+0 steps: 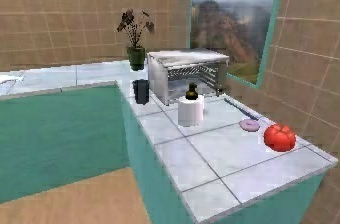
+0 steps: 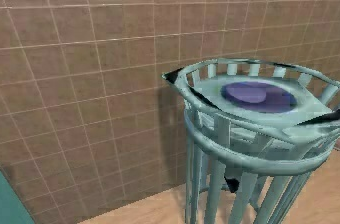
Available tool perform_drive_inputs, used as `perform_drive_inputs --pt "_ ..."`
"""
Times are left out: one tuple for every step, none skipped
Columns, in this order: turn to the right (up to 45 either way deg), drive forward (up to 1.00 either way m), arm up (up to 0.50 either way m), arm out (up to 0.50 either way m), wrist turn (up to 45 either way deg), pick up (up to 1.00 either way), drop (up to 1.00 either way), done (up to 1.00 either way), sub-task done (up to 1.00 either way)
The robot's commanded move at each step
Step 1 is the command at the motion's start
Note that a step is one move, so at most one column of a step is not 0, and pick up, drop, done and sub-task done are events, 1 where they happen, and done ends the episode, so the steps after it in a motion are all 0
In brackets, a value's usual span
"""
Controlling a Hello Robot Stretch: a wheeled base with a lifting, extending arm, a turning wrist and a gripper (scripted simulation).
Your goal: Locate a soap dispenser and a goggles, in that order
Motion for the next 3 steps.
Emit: perform_drive_inputs --pt "-45.0 0.00 0.00 0.00 0.0 0.00 0.00 0.00 0.00" --pt "-45.0 0.00 0.00 0.00 0.0 0.00 0.00 0.00 0.00" --pt "-21.0 0.00 0.00 0.00 0.0 0.00 0.00 0.00 0.00"
